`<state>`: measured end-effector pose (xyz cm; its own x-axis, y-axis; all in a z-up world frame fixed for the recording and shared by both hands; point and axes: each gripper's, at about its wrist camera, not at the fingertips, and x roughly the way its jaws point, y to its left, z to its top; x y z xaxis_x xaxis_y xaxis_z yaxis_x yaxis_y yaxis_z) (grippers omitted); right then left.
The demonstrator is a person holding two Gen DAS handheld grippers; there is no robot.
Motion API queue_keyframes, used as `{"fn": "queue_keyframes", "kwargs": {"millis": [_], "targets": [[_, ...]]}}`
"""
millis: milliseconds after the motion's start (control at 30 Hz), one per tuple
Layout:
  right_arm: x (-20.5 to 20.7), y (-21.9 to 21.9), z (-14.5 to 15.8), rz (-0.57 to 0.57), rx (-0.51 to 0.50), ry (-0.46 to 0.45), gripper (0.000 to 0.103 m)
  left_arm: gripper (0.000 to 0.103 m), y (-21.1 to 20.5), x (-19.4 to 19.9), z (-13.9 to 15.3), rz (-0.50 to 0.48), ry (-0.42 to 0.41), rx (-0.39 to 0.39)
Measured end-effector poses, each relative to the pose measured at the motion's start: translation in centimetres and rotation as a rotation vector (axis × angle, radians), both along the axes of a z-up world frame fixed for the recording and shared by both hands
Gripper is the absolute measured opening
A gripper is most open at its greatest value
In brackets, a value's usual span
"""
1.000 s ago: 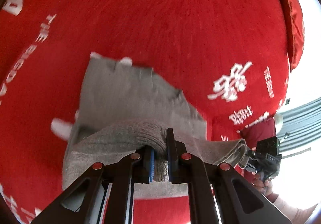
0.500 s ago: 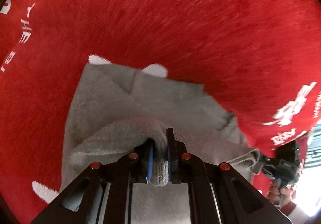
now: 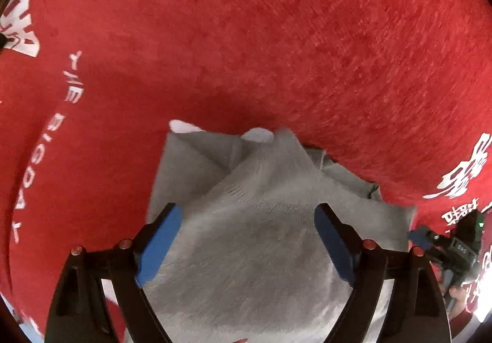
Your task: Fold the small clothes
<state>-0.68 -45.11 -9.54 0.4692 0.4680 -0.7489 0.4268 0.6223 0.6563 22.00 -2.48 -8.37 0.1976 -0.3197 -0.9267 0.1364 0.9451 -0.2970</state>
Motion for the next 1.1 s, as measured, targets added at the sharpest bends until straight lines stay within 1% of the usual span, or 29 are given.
{"fn": "queue_keyframes", "kwargs": {"millis": [67,133,200,233,300,333,367,400,500,633,667,700,800,867,933,1000,1100], "targets": [[-1.2,-0.6,0.7,-0.033,-0.028,0.02,0.048,0.089,0.0,-0.6,0.2,-0.017,-0.014,0.051],[-2.5,-0.8,1.1,-0.036,-0.053,0.044,0.048,0.089,-0.2,-1.6,-0.1,-0.049,-0.025,0.112],[-3.8,-0.6,1.0,-0.013,-0.063,0.069,0.048,0.089,-0.3,-2.5,-0.7,-0.066,-0.015,0.154],[-4.4,-0.3,0.8,0.004,-0.061,0.081,0.048,0.089,-0.2,-2.9,-1.1,-0.067,-0.006,0.162],[-5.8,0.4,-0.2,0.042,-0.057,0.119,0.048,0.089,0.2,-3.5,-2.1,-0.057,0.019,0.188],[-6.1,0.7,-0.6,0.058,-0.058,0.133,0.045,0.089,0.3,-3.9,-2.9,-0.047,0.033,0.217],[-6.3,1.3,-1.3,0.086,-0.067,0.159,0.025,0.089,0.5,-3.9,-3.3,-0.035,0.043,0.23],[-6.6,1.8,-1.8,0.104,-0.081,0.179,0.01,0.089,0.7,-4.2,-3.8,-0.021,0.056,0.236],[-7.0,1.8,-1.9,0.099,-0.105,0.176,0.01,0.089,1.4,-5.0,-3.9,-0.007,0.064,0.242],[-7.4,1.3,-1.9,0.074,-0.133,0.203,0.011,0.089,2.1,-6.5,-3.2,-0.052,0.058,0.306],[-7.6,1.1,-1.8,0.059,-0.128,0.211,0.014,0.089,2.3,-6.9,-3.1,-0.058,0.059,0.311],[-7.8,0.8,-1.5,0.045,-0.122,0.214,0.019,0.089,2.8,-7.3,-2.8,-0.064,0.061,0.312],[-8.2,1.0,-0.2,0.061,-0.135,0.203,0.019,0.089,4.3,-8.3,-2.2,-0.059,0.075,0.293],[-8.9,1.5,1.1,0.087,-0.136,0.173,0.019,0.089,5.2,-9.3,-2.0,-0.053,0.092,0.257],[-9.3,2.5,2.3,0.119,-0.146,0.147,0.019,0.089,6.6,-9.9,-1.7,-0.046,0.11,0.195],[-9.7,4.2,3.6,0.156,-0.166,0.113,0.019,0.089,7.4,-10.0,-1.6,-0.052,0.12,0.148],[-9.6,7.6,4.5,0.213,-0.173,0.084,0.019,0.089,8.1,-10.8,-1.7,-0.091,0.14,0.096]]}}
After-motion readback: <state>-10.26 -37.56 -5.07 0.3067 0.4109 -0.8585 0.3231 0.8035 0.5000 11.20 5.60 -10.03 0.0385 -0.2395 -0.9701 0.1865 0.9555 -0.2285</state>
